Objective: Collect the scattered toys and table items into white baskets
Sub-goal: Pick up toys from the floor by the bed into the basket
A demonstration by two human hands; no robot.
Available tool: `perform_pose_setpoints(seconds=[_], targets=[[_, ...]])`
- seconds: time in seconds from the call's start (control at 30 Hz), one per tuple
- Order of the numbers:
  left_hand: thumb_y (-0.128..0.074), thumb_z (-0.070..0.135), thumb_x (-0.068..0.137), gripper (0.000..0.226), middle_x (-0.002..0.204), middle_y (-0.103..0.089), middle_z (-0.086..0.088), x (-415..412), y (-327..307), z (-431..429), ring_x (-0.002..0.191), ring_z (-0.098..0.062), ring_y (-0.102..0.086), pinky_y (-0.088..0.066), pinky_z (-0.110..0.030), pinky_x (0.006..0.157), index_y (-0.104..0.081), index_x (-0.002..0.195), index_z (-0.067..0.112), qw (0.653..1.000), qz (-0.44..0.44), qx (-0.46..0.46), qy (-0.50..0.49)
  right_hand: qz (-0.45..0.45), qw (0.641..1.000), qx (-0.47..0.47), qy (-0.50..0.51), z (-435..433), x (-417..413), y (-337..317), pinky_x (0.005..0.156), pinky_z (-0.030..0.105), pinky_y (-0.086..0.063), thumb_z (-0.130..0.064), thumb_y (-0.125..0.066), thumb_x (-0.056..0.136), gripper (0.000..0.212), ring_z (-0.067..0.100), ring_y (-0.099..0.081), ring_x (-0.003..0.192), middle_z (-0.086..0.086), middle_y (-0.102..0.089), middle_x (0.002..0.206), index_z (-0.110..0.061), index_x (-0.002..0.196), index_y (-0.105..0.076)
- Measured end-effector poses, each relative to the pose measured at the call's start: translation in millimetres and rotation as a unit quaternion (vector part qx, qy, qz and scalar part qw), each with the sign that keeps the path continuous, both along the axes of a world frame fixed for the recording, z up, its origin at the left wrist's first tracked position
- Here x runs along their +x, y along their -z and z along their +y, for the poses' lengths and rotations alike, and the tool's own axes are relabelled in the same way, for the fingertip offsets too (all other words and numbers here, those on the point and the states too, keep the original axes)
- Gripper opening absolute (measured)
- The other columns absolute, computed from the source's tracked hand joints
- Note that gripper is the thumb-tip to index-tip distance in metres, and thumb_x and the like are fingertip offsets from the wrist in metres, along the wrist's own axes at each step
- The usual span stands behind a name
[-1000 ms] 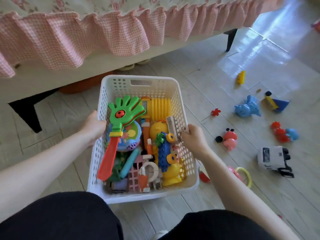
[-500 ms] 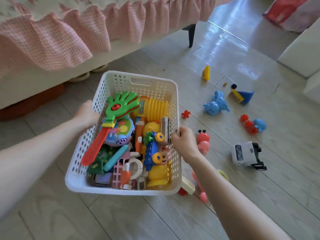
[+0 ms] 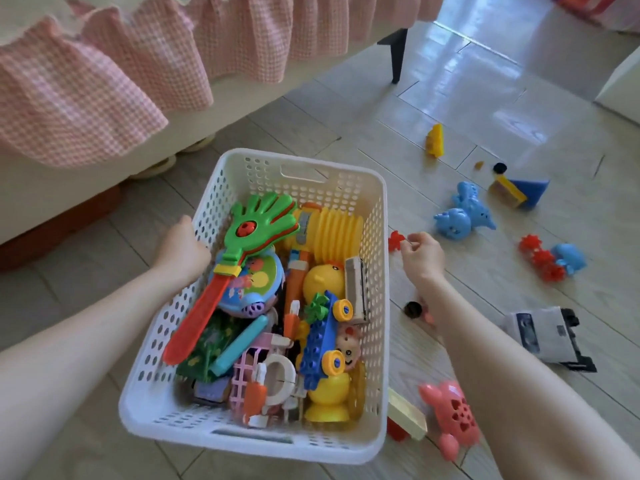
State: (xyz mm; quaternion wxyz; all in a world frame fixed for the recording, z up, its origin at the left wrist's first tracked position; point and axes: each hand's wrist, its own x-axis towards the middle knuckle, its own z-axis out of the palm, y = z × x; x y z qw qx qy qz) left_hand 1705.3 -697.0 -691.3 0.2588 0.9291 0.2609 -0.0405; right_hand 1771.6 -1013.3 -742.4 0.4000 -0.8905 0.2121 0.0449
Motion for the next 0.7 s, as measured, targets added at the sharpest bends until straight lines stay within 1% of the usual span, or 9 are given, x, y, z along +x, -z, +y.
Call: perform_pose_setpoints(seconds=[0.1,0.17,0.23,0.3,0.37,0.43,0.5,0.6,0.7], targets=[[-0.043,-0.002,0.087,0.006,0.102,-0.053,-0.032,0.0,1.1,1.2,0.091,-0.042,-0.051,-0.035,-0.04,0.066,-0.042,0.093,-0.004,1.0,-0.004,-0.002,0.005,0.046,0.998,-0.019,0.033,1.5,18.4,14.2,0.091,0.032,-0.04,-0.018,-0.056,0.091,0.037,0.03,-0.054,0.112,0.017,-0.057,0.122,0.0,0.123,-0.051],[-0.043,-0.002,0.088,0.005,0.101,-0.054,-0.031,0.1,2.1,1.5,0.087,-0.038,-0.051,-0.034,-0.037,0.065,-0.04,0.09,0.001,1.0,-0.004,-0.007,0.003,0.069,0.996,-0.004,0.061,3.6,26.6,20.9,0.088,0.039,-0.047,-0.015,-0.059,0.089,0.03,0.031,-0.06,0.098,0.017,-0.06,0.103,0.003,0.112,-0.055],[-0.043,-0.002,0.088,0.006,0.106,-0.054,-0.029,-0.3,3.8,1.9,0.09,-0.037,-0.051,-0.035,-0.036,0.066,-0.042,0.094,0.0,1.0,-0.005,-0.014,-0.001,0.087,0.993,0.009,0.076,4.5,30.5,26.0,0.088,0.044,-0.051,-0.012,-0.06,0.088,0.025,0.032,-0.063,0.093,0.017,-0.061,0.094,0.005,0.106,-0.06],[-0.042,-0.002,0.088,0.013,0.11,-0.055,-0.028,0.0,4.8,2.3,0.095,-0.039,-0.053,-0.037,-0.036,0.068,-0.045,0.101,-0.003,1.0,-0.006,-0.014,-0.002,0.099,0.991,0.018,0.086,2.2,32.6,30.8,0.089,0.045,-0.051,-0.01,-0.059,0.088,0.023,0.033,-0.063,0.096,0.02,-0.064,0.101,0.004,0.105,-0.061],[-0.042,-0.002,0.089,0.013,0.112,-0.055,-0.028,0.0,3.9,2.0,0.094,-0.039,-0.053,-0.038,-0.037,0.067,-0.045,0.102,-0.002,1.0,-0.005,-0.012,-0.001,0.1,0.989,0.049,0.102,0.4,33.1,30.7,0.083,0.043,-0.053,-0.008,-0.058,0.088,0.023,0.031,-0.064,0.089,0.019,-0.063,0.098,0.005,0.106,-0.06],[-0.042,-0.001,0.089,0.009,0.113,-0.054,-0.027,-0.9,1.6,0.7,0.087,-0.034,-0.052,-0.037,-0.036,0.064,-0.043,0.098,0.001,1.0,-0.003,-0.012,0.0,0.067,0.984,0.111,0.119,1.5,30.4,20.0,0.062,0.031,-0.054,-0.006,-0.056,0.089,0.017,0.021,-0.061,0.068,0.012,-0.062,0.081,0.005,0.102,-0.061],[-0.042,0.0,0.09,0.012,0.117,-0.054,-0.026,-1.4,0.4,-0.6,0.091,-0.036,-0.053,-0.038,-0.036,0.065,-0.043,0.102,0.001,1.0,-0.001,-0.013,0.001,0.0,0.977,0.169,0.129,6.7,24.7,0.7,0.048,0.019,-0.049,-0.008,-0.055,0.091,0.015,0.012,-0.056,0.057,0.005,-0.059,0.069,0.001,0.1,-0.062],[-0.042,0.0,0.09,0.015,0.118,-0.053,-0.026,-1.1,-0.3,-0.6,0.1,-0.039,-0.053,-0.039,-0.037,0.069,-0.044,0.105,0.0,1.0,0.0,-0.013,0.001,-0.12,0.962,0.22,0.107,21.4,8.9,-31.0,0.044,0.012,-0.047,-0.012,-0.054,0.092,0.012,0.006,-0.057,0.054,0.002,-0.06,0.068,-0.005,0.096,-0.062],[-0.042,0.0,0.089,0.021,0.118,-0.053,-0.026,-2.1,-1.8,-0.7,0.098,-0.039,-0.054,-0.038,-0.036,0.068,-0.044,0.11,-0.003,1.0,0.003,-0.007,0.002,-0.187,0.967,0.172,0.021,38.4,-14.5,-55.4,0.05,0.012,-0.046,-0.013,-0.055,0.09,0.009,0.001,-0.058,0.051,-0.004,-0.061,0.065,-0.011,0.089,-0.064]])
